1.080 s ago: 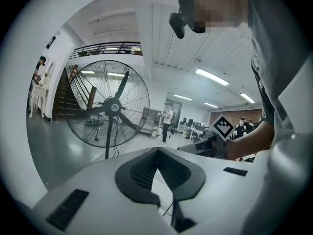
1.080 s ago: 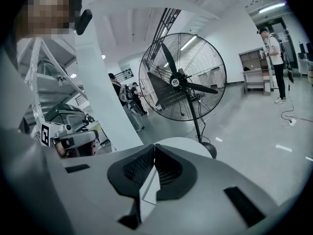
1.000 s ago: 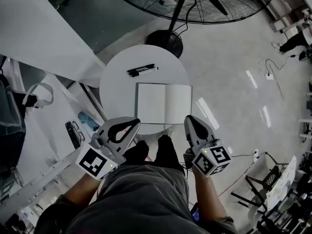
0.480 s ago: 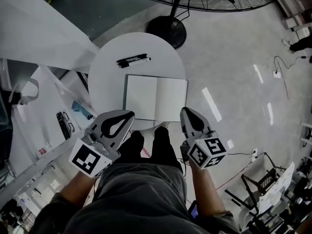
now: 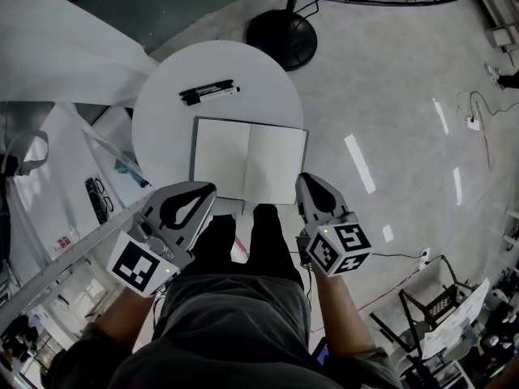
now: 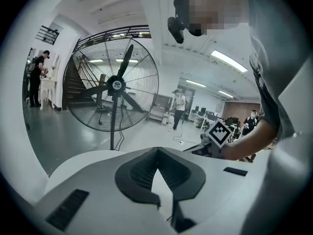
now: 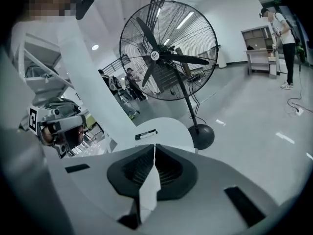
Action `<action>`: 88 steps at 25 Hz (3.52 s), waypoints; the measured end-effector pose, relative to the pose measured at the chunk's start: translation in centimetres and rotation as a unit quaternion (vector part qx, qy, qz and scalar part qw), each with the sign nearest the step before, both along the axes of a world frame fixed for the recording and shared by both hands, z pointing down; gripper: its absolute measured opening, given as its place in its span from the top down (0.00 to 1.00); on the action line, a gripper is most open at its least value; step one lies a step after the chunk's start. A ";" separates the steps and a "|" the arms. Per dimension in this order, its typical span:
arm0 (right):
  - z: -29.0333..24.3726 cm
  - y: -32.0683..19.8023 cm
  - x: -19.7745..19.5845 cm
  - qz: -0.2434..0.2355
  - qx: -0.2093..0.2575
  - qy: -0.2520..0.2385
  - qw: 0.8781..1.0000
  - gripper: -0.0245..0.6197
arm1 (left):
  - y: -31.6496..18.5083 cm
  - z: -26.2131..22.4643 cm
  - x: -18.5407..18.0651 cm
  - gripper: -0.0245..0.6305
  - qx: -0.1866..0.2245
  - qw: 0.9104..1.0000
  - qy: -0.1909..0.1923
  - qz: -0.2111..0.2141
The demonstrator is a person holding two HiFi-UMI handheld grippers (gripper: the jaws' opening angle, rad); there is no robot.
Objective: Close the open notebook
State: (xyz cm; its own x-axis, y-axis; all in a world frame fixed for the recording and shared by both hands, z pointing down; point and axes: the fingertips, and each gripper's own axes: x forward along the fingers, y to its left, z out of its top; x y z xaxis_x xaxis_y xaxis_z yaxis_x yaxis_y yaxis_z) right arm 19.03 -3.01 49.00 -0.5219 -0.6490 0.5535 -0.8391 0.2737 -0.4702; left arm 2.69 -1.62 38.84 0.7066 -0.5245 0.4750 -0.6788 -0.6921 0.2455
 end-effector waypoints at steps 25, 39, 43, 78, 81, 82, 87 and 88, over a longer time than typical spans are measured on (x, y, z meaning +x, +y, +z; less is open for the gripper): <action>11.6 0.9 2.9 -0.019 -0.099 -0.032 0.994 0.71 | 1.3 6.8 3.9 0.94 -0.058 0.998 -0.036 -0.006; 15.8 2.3 2.2 -0.022 -0.145 -0.061 0.987 0.60 | 2.4 9.4 4.1 0.94 -0.085 0.996 -0.041 -0.007; 16.5 2.8 1.8 -0.036 -0.157 -0.072 0.984 0.60 | 2.7 9.7 4.3 0.94 -0.088 0.995 -0.043 -0.005; 11.8 3.2 0.0 -0.039 -0.122 -0.039 0.991 0.87 | 3.0 6.8 1.4 0.94 -0.055 0.998 -0.010 -0.015; 10.9 3.0 -0.8 -0.038 -0.118 -0.039 0.991 0.87 | 2.9 6.2 0.3 0.94 -0.050 0.999 -0.004 -0.018; 10.5 3.1 -1.0 -0.038 -0.117 -0.039 0.992 0.88 | 3.0 5.9 0.0 0.94 -0.048 0.999 -0.002 -0.019; 8.9 3.2 -1.8 -0.038 -0.114 -0.037 0.992 0.88 | 3.1 4.7 -1.0 0.94 -0.036 0.999 0.007 -0.023; 8.6 3.2 -2.0 -0.037 -0.114 -0.036 0.992 0.88 | 3.1 4.4 -1.3 0.94 -0.034 0.999 0.009 -0.024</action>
State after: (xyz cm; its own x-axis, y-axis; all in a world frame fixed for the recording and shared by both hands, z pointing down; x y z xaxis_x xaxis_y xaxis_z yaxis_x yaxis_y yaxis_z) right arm 17.03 0.23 57.61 -0.6075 -0.4691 0.6411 -0.7823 0.2134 -0.5852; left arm 1.44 1.50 43.26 0.6895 -0.5257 0.4983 -0.7065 -0.6397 0.3027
